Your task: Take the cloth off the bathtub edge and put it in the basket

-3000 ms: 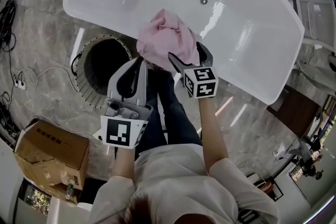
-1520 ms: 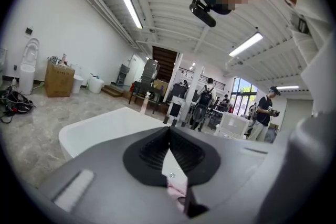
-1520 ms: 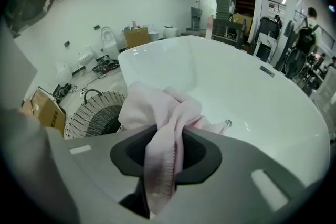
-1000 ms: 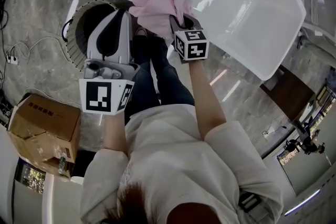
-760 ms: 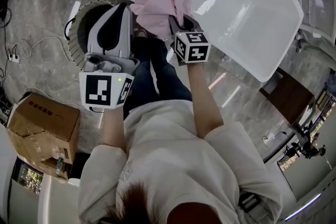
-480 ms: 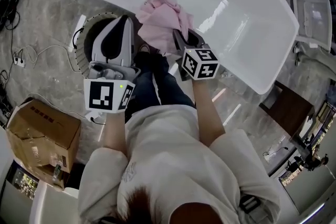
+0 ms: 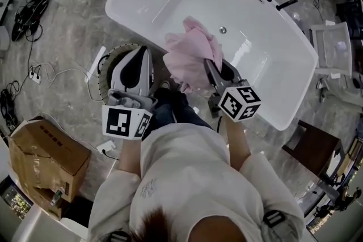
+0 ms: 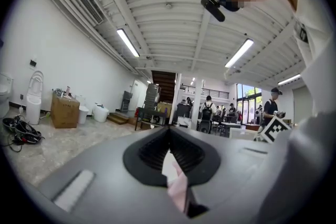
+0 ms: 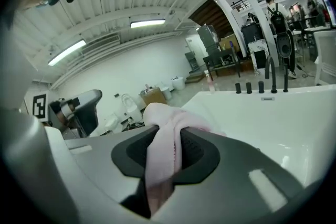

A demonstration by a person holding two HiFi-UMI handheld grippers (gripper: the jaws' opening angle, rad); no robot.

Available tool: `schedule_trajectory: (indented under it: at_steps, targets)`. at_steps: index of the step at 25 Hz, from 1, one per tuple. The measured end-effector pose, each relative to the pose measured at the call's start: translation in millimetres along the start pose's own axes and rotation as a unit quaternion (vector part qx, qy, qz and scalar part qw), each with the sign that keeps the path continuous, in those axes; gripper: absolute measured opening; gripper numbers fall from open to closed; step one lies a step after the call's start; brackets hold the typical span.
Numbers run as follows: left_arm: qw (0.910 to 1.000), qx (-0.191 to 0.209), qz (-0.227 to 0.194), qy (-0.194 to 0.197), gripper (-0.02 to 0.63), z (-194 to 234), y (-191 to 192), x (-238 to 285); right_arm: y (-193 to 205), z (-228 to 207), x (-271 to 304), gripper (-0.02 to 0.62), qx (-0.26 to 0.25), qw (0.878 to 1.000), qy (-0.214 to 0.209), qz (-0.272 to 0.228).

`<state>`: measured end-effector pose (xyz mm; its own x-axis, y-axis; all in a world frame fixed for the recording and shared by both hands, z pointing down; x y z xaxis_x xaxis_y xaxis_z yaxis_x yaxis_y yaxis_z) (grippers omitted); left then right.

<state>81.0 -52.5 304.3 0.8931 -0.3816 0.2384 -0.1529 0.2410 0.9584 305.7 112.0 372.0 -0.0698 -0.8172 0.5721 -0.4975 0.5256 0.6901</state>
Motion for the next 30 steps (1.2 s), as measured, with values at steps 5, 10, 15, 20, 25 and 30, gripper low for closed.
schedule_trajectory:
  at_steps: [5, 10, 15, 20, 25, 30]
  targets:
    - [0.9997, 0.012, -0.019, 0.001, 0.014, -7.0, -22.9, -10.3, -43.2, 18.6, -39.9, 0.078, -0.032, 0.997, -0.029, -0.057]
    - [0.999, 0.023, -0.033, 0.017, 0.014, -19.8, -37.9, -22.1, -70.8, 42.9, -77.7, 0.077, -0.042, 0.992, -0.057, -0.106]
    - [0.9979, 0.033, -0.048, 0.029, 0.014, -25.6, -48.1, -27.0, -84.8, 58.9, -110.8, 0.075, -0.048, 0.985, -0.07, -0.151]
    - [0.9968, 0.043, -0.06, 0.031, 0.014, -21.9, -55.5, -25.9, -84.9, 57.4, -117.4, 0.075, -0.043, 0.983, -0.065, -0.166]
    - [0.9971, 0.043, -0.056, 0.027, 0.014, -17.0, -55.3, -23.3, -82.0, 54.2, -112.8, 0.075, -0.032, 0.984, -0.061, -0.162]
    - [0.9973, 0.045, -0.053, 0.023, 0.014, -15.7, -55.2, -21.9, -82.0, 49.7, -109.9, 0.075, -0.034, 0.985, -0.057, -0.159]
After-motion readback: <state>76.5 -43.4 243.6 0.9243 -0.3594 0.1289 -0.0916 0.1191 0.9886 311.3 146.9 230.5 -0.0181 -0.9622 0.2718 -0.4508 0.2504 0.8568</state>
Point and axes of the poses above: the fingertips, and each gripper's own axes: x forward along the fingers, z to its left, y out of its underside, the point moved 10 cm from there along -x, backward along the fingers, and after that the axes turned 13 degrees about z, right-handed, at the moved point
